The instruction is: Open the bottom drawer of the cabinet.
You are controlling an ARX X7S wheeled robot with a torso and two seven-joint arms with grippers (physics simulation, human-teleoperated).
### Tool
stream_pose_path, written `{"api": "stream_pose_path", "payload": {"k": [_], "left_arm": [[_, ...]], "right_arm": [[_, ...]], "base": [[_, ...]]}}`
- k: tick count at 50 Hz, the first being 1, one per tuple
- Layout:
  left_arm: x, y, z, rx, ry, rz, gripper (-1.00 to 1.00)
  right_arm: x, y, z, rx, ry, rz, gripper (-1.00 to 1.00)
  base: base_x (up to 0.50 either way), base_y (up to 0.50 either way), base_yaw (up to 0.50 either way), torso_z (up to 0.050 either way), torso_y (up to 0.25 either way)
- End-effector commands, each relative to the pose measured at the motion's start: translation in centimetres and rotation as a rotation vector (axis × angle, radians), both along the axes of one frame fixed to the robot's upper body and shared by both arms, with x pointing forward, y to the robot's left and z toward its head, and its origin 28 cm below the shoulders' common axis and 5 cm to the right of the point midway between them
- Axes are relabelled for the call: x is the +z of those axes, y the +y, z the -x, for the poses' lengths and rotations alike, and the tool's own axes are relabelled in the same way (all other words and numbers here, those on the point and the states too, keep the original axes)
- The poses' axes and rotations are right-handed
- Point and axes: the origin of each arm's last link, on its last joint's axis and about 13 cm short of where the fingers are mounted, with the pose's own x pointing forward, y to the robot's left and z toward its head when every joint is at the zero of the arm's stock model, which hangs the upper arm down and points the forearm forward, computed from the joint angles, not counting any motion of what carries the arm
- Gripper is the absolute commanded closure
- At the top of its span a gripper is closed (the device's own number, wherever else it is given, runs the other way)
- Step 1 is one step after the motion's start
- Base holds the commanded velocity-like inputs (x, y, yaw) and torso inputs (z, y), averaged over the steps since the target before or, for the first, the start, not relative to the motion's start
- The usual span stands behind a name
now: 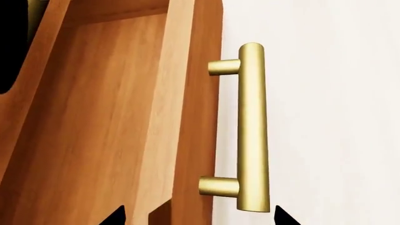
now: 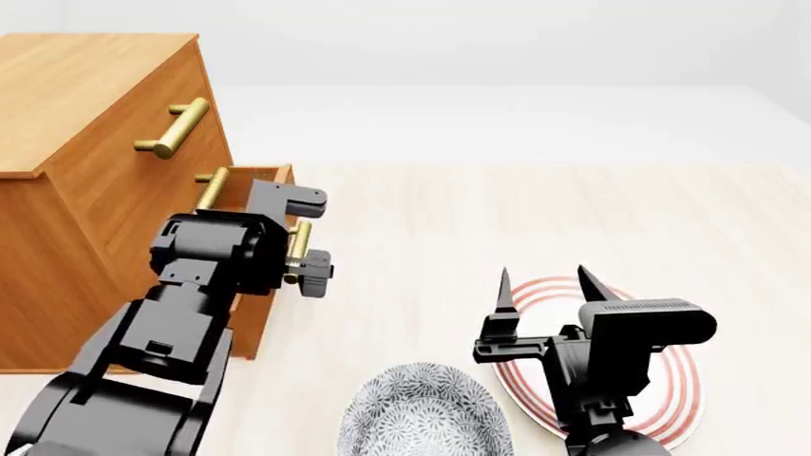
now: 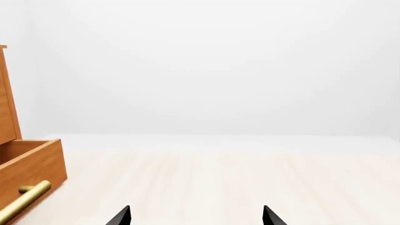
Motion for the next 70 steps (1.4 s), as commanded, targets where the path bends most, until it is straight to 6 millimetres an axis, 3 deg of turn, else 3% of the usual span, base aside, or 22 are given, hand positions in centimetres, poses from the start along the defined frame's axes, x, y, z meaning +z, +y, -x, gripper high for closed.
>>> {"api": "stream_pose_path", "payload": {"k": [1, 39, 70], "left_arm": [[-0.2, 0.1, 0.0, -0.016, 0.023, 0.0, -1.0], [0.2, -1.0, 1.0, -0.147, 0.036, 0.034, -1.0], [0.4, -3.5, 0.7, -0.23, 0.04, 0.137, -1.0]], "right_arm": [[0.1, 0.0, 0.0, 0.001, -0.002, 0.001, -1.0], [0.2, 0.0, 0.0, -0.002, -0.005, 0.003, -1.0], [0.4, -0.1, 0.1, -0.006, -0.008, 0.006, -1.0]], "base": [[0.0, 0.0, 0.0, 0.0, 0.0], [0.0, 0.0, 0.0, 0.0, 0.0], [0.0, 0.0, 0.0, 0.0, 0.0]]}}
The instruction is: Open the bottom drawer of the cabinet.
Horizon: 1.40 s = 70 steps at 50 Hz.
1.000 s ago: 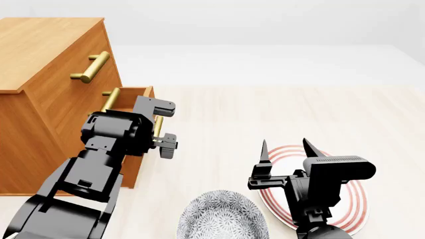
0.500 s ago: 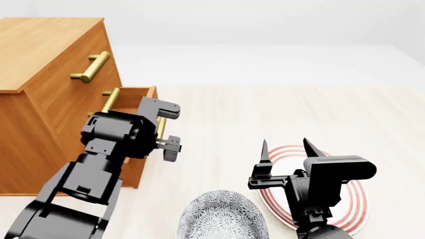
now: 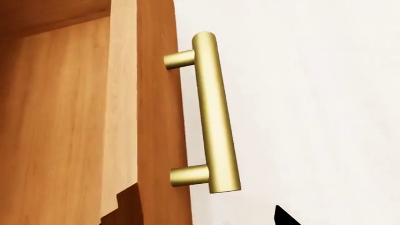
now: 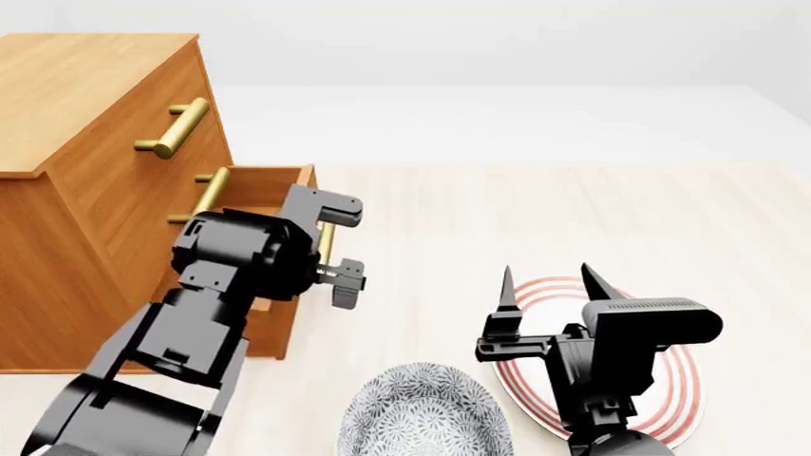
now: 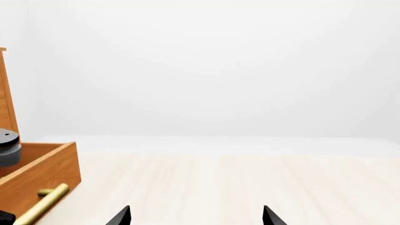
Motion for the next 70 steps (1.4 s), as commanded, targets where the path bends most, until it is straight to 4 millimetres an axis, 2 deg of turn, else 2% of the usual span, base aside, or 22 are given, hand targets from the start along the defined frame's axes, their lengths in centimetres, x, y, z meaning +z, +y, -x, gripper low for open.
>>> {"api": "stream_pose_path", "payload": {"k": [1, 49, 70], "left_arm": [[0.2, -1.4, 0.0, -0.048, 0.007, 0.083, -1.0], [0.8, -5.7, 0.4, -0.212, 0.004, 0.18, -1.0], [1.1, -6.4, 0.4, -0.259, -0.009, 0.245, -1.0]], "right_arm": [[0.0, 0.0, 0.0, -0.001, -0.001, 0.002, -1.0], [0.3, -0.4, 0.4, -0.013, -0.007, 0.0, -1.0], [0.4, -0.4, 0.4, -0.014, -0.008, 0.002, -1.0]], "base": [[0.0, 0.0, 0.0, 0.0, 0.0], [0.0, 0.0, 0.0, 0.0, 0.0], [0.0, 0.0, 0.0, 0.0, 0.0]]}}
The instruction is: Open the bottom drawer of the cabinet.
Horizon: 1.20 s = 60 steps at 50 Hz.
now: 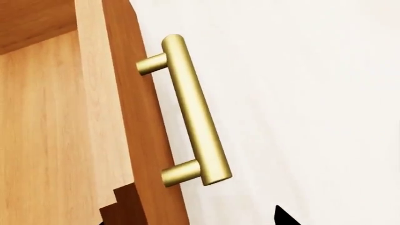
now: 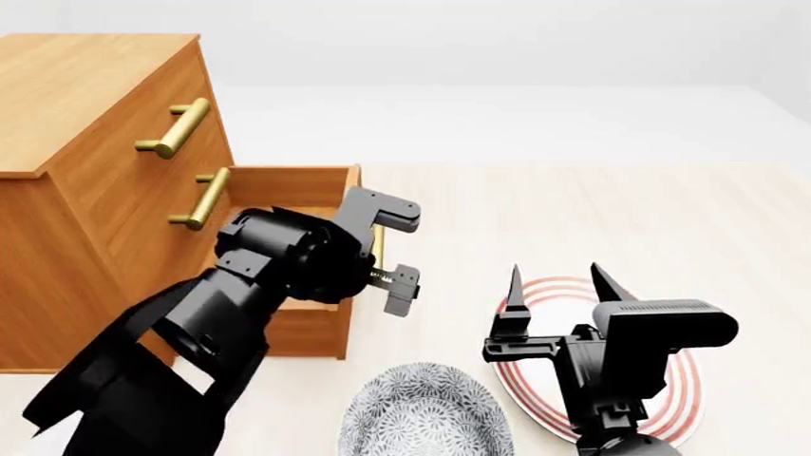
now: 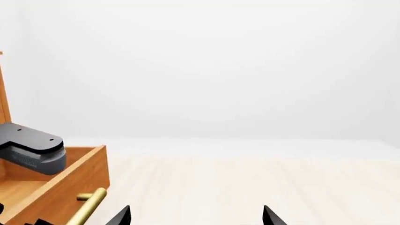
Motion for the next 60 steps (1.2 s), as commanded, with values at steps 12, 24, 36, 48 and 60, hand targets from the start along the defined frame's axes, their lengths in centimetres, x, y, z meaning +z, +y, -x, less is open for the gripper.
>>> {"api": "stream_pose_path", "payload": {"k": [12, 24, 36, 48, 60], "left_arm": [[4.8, -0.9, 0.7, 0.047, -0.379, 0.207, -1.0], [10.4, 0.4, 5.5, 0.086, -0.778, 0.254, -1.0], [9.6, 1.8, 9.3, 0.112, -0.898, 0.252, -1.0], [3.6, 3.7, 13.9, 0.085, -1.016, 0.331, -1.0], [3.6, 4.0, 14.7, 0.1, -1.135, 0.302, -1.0]], "right_arm": [[0.0, 0.1, -0.1, 0.002, 0.001, 0.0, -1.0], [0.0, 0.1, -0.1, 0.002, -0.001, -0.001, -1.0], [0.1, 0.1, -0.1, 0.0, -0.003, 0.0, -1.0], [1.9, 0.2, -0.4, -0.002, -0.057, 0.03, -1.0], [8.3, 1.0, -0.9, 0.035, -0.247, 0.11, -1.0]], "base": [[0.0, 0.0, 0.0, 0.0, 0.0], [0.0, 0.0, 0.0, 0.0, 0.0], [0.0, 0.0, 0.0, 0.0, 0.0], [0.0, 0.0, 0.0, 0.0, 0.0], [0.0, 0.0, 0.0, 0.0, 0.0]]}}
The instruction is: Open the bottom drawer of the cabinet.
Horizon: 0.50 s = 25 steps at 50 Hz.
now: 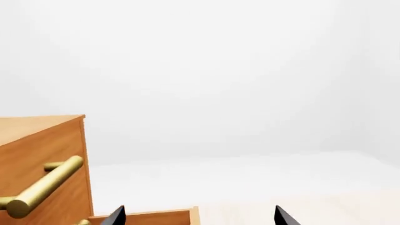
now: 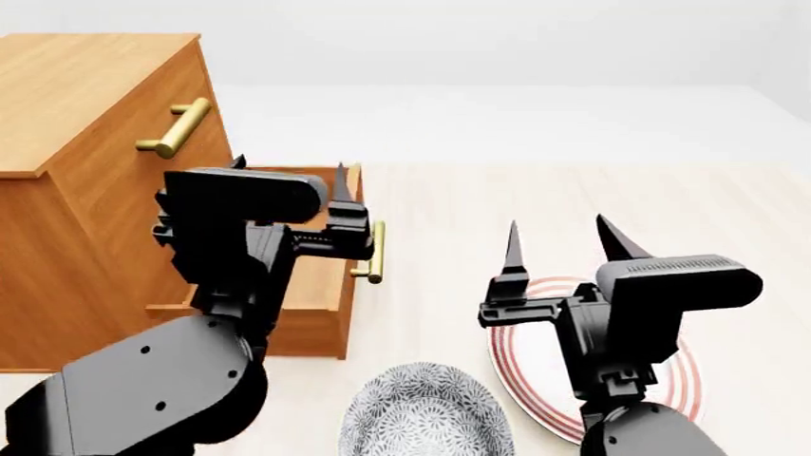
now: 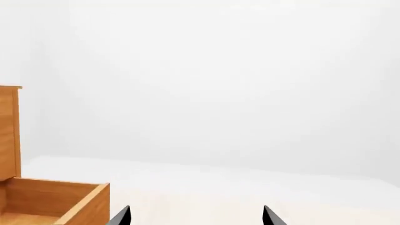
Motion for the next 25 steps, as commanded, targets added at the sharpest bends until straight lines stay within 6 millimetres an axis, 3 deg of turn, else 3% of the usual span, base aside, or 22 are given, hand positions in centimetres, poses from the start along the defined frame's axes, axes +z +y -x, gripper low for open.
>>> {"api": "stream_pose_path", "payload": {"k": [1, 16, 25], "left_arm": [[-0.2, 0.5, 1.8, 0.017, -0.118, 0.001, -1.0], [5.4, 0.1, 1.6, 0.018, -0.279, -0.032, -1.0], [6.9, -0.1, 1.8, 0.021, -0.334, -0.054, -1.0]], "right_arm": [[4.8, 0.5, -0.1, 0.021, -0.143, 0.058, -1.0], [9.7, 1.1, 1.0, 0.041, -0.288, 0.102, -1.0], [11.1, 1.3, 1.3, 0.047, -0.332, 0.112, -1.0]], "base": [[0.0, 0.0, 0.0, 0.0, 0.0], [0.0, 0.0, 0.0, 0.0, 0.0], [0.0, 0.0, 0.0, 0.0, 0.0]]}}
